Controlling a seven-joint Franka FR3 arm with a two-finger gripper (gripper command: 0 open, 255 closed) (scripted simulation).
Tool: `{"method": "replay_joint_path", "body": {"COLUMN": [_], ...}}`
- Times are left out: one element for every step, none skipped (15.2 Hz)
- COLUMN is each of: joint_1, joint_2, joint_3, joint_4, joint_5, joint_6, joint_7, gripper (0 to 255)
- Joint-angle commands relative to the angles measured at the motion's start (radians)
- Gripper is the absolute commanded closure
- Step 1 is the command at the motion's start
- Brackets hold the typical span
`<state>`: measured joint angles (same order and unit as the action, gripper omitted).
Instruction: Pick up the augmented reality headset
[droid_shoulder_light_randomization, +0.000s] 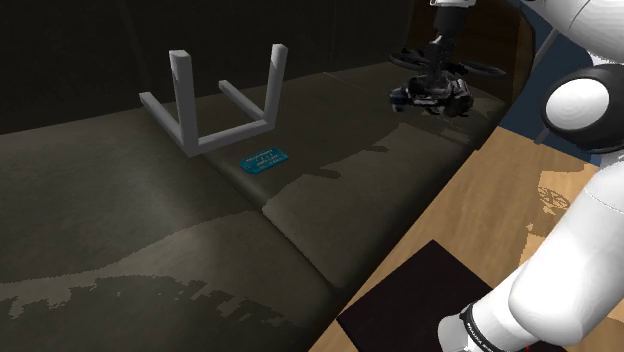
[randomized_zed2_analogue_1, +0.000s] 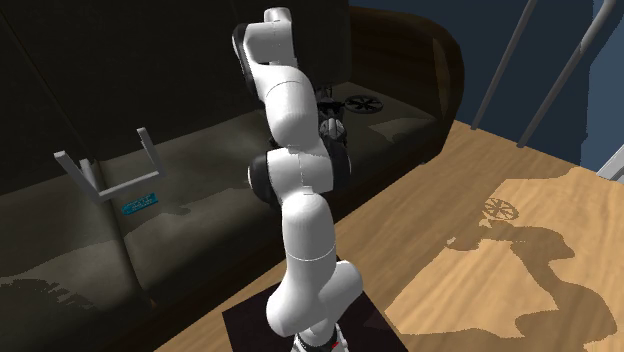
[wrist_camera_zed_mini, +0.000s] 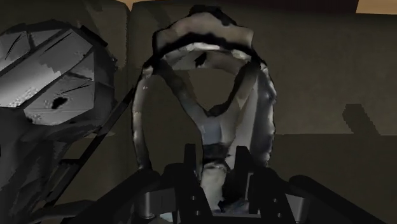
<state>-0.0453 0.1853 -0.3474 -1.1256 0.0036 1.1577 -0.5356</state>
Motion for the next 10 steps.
{"method": "replay_joint_path", "body": {"joint_1": [-0.009, -0.014, -0.021, -0.028, -0.037, -0.049, -0.063, -0.085, -0.089, -0.090], "joint_2": [0.029, 0.045, 0.062, 0.082, 0.104, 0.131, 0.162, 0.206, 0.214, 0.214], "joint_3": [-0.003, -0.004, -0.006, -0.008, -0.009, -0.011, -0.012, -0.012, -0.011, -0.011], "joint_4": [0.072, 0.110, 0.150, 0.195, 0.244, 0.300, 0.367, 0.456, 0.472, 0.472], "joint_5": [0.010, 0.016, 0.022, 0.029, 0.037, 0.047, 0.060, 0.078, 0.081, 0.081], "joint_6": [-0.044, -0.066, -0.090, -0.115, -0.143, -0.173, -0.209, -0.254, -0.262, -0.263], "joint_7": [-0.006, -0.010, -0.014, -0.018, -0.023, -0.027, -0.032, -0.037, -0.038, -0.038], "gripper": [255, 255, 255, 255, 255, 255, 255, 255, 255, 255]}}
